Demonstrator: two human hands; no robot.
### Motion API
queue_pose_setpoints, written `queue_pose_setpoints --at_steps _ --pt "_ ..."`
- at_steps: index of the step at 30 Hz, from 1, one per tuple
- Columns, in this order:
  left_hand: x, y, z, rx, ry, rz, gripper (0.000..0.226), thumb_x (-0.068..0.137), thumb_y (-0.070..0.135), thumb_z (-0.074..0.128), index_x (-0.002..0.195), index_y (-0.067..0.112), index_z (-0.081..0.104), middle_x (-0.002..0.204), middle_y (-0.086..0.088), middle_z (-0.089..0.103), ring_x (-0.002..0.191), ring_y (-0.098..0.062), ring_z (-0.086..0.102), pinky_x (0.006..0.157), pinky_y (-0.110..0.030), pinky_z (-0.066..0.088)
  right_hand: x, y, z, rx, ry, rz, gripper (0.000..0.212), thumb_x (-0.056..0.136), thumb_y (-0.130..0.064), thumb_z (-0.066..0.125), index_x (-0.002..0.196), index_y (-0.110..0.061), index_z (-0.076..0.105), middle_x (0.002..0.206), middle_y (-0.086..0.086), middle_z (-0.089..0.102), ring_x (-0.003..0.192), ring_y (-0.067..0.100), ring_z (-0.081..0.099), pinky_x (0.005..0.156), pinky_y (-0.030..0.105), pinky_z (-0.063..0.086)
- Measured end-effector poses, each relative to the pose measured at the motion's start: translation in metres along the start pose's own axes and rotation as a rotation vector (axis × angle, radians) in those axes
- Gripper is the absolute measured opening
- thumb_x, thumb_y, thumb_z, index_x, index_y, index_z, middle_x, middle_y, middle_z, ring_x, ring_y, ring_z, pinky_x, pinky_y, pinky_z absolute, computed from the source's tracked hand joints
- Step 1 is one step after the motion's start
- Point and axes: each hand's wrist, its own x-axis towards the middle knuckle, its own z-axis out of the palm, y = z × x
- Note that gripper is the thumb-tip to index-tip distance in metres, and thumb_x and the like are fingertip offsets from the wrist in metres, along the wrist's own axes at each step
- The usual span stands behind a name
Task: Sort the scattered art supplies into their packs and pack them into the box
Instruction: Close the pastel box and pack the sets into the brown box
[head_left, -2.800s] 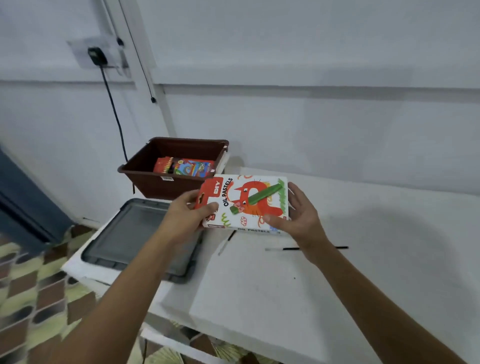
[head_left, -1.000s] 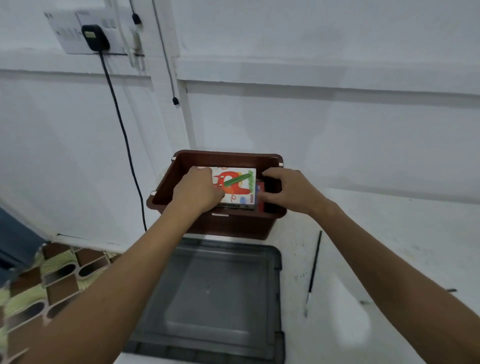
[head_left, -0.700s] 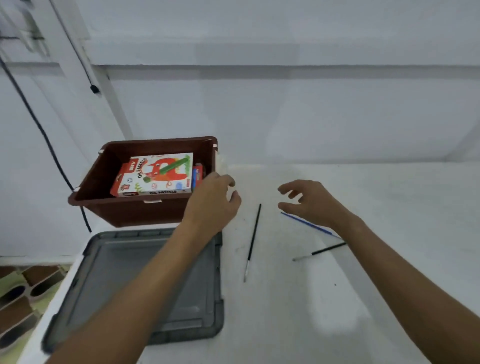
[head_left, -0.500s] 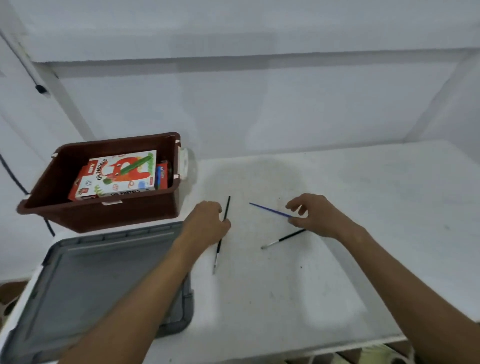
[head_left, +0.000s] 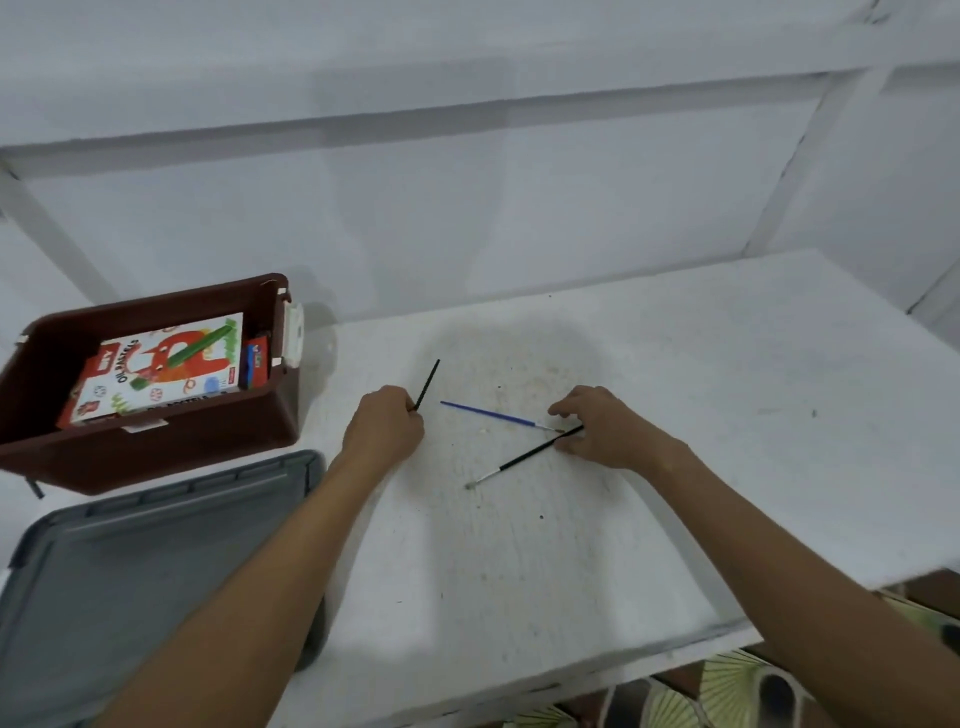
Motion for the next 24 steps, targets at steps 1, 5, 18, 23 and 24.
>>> queue_pose_setpoints --at_steps 1,5,18,23,24 --pt "0.001 0.003 0.0 -0.087 -0.029 -0.02 0.019 0.091 0.013 0.053 0.101 0.003 0.066 0.092 -0.009 0.065 0.075 -0.021 0.06 0.064 -0.029 0.051 0.001 -0.004 0.0 -0.002 -0.011 -0.013 0.05 0.087 -0.031 0.065 0.133 -0.019 0.052 0.129 0.001 0.05 0.124 0.021 0.041 0.103 0.032 0.036" --pt "-0.003 0.007 0.001 -0.571 -0.189 -0.23 0.021 0.09 0.006 0.059 0.108 -0.005 0.061 0.084 -0.015 0.065 0.067 -0.023 0.063 0.063 -0.034 0.059 0.007 -0.018 0.0 -0.053 -0.068 -0.081 0.045 0.09 -0.028 0.061 0.133 -0.016 0.052 0.122 0.002 0.052 0.112 0.018 0.048 0.094 0.027 0.039" --pt "-0.023 -0.016 0.009 -0.345 -0.045 -0.079 0.029 0.087 0.012 0.057 0.115 0.01 0.066 0.097 -0.008 0.069 0.075 -0.018 0.063 0.067 -0.029 0.053 0.018 -0.03 0.006 -0.051 -0.06 -0.09 0.015 0.091 -0.016 0.057 0.104 -0.01 0.057 0.097 0.002 0.053 0.08 0.013 0.049 0.06 0.015 0.036" --pt "-0.027 -0.017 0.006 -0.041 0.005 0.044 0.034 0.087 0.011 0.055 0.12 0.015 0.065 0.117 -0.002 0.064 0.103 -0.015 0.059 0.074 -0.015 0.037 0.021 -0.03 -0.002 0.053 -0.044 -0.093 0.022 0.091 -0.019 0.059 0.112 -0.012 0.062 0.102 0.002 0.06 0.086 0.012 0.053 0.075 0.019 0.039" --pt "-0.027 -0.017 0.006 -0.022 0.012 0.05 0.032 0.087 0.011 0.055 0.117 0.015 0.067 0.114 -0.002 0.066 0.099 -0.016 0.06 0.074 -0.017 0.04 0.02 -0.029 -0.006 0.066 -0.022 -0.103 0.021 0.091 -0.02 0.058 0.109 -0.013 0.065 0.102 0.001 0.061 0.086 0.012 0.054 0.075 0.019 0.039"
